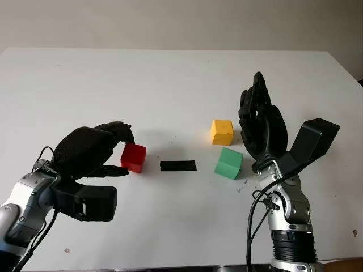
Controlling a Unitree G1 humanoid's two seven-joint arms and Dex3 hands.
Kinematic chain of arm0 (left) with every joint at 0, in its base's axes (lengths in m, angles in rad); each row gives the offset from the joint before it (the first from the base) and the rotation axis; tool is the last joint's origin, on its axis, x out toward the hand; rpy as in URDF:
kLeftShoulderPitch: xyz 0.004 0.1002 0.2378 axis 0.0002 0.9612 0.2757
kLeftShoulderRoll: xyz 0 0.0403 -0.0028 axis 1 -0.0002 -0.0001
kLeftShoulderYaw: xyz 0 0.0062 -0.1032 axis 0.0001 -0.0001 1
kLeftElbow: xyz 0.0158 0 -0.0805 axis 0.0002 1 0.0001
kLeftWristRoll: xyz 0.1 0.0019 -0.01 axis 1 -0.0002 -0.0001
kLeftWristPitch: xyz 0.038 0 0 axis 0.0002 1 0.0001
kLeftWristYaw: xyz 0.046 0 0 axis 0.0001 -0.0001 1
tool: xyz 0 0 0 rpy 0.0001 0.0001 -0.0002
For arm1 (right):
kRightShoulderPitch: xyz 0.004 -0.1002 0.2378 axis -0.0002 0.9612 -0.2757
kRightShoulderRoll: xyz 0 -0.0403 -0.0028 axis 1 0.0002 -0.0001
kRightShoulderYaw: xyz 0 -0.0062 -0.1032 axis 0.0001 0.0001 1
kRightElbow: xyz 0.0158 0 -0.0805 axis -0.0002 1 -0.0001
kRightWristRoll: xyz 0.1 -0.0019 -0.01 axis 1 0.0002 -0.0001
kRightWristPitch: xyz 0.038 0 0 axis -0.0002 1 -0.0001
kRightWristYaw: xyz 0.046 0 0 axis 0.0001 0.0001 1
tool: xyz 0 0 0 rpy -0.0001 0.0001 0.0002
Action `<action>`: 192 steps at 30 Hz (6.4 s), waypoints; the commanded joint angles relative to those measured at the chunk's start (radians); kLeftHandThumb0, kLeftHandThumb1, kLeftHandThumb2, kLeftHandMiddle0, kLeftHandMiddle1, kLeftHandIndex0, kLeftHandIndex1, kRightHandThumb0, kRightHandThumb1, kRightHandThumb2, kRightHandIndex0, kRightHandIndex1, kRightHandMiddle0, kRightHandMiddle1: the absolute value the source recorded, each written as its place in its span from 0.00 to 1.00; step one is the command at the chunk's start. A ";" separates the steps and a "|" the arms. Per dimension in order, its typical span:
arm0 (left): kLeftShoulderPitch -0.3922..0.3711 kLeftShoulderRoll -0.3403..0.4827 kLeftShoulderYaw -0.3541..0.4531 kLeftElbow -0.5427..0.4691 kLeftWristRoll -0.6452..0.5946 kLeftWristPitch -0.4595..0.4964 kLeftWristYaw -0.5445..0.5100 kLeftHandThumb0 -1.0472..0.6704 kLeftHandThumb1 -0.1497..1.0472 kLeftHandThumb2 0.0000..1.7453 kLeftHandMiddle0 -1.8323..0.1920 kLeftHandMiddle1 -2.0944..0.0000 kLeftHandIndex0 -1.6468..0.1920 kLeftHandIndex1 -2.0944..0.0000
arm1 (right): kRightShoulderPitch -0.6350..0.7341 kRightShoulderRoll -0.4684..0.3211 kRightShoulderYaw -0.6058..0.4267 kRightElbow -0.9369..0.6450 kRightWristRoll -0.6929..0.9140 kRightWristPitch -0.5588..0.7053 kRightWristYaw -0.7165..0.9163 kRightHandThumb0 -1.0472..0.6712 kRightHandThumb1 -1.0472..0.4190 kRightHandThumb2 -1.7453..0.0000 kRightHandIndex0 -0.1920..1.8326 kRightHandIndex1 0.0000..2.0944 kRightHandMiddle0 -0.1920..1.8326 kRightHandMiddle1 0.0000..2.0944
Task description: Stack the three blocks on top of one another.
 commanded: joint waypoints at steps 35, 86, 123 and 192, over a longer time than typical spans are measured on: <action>-0.062 -0.219 0.083 0.061 -0.478 -0.065 -0.043 0.35 1.00 0.07 0.79 0.98 0.75 0.44 | 0.004 0.000 -0.003 -0.008 0.003 -0.005 -0.018 0.27 0.00 0.64 0.00 0.00 0.00 0.00; -0.096 -0.410 -0.112 0.240 -0.182 -0.051 0.156 0.31 1.00 0.04 0.89 0.98 0.85 0.63 | 0.017 0.004 -0.003 -0.014 0.012 -0.016 -0.011 0.27 0.00 0.64 0.00 0.00 0.00 0.00; 0.004 -0.436 0.143 -0.087 -0.756 0.076 -0.009 0.06 1.00 0.21 0.98 0.98 0.99 0.98 | 0.003 -0.019 -0.022 0.002 0.008 -0.029 -0.003 0.26 0.00 0.65 0.00 0.00 0.00 0.00; -0.379 -0.556 0.260 0.396 -0.783 0.134 0.175 0.20 1.00 0.25 0.98 0.97 0.97 0.97 | -0.408 -0.636 0.444 0.319 -0.932 -0.293 0.314 0.23 0.13 0.96 0.13 0.02 0.27 0.03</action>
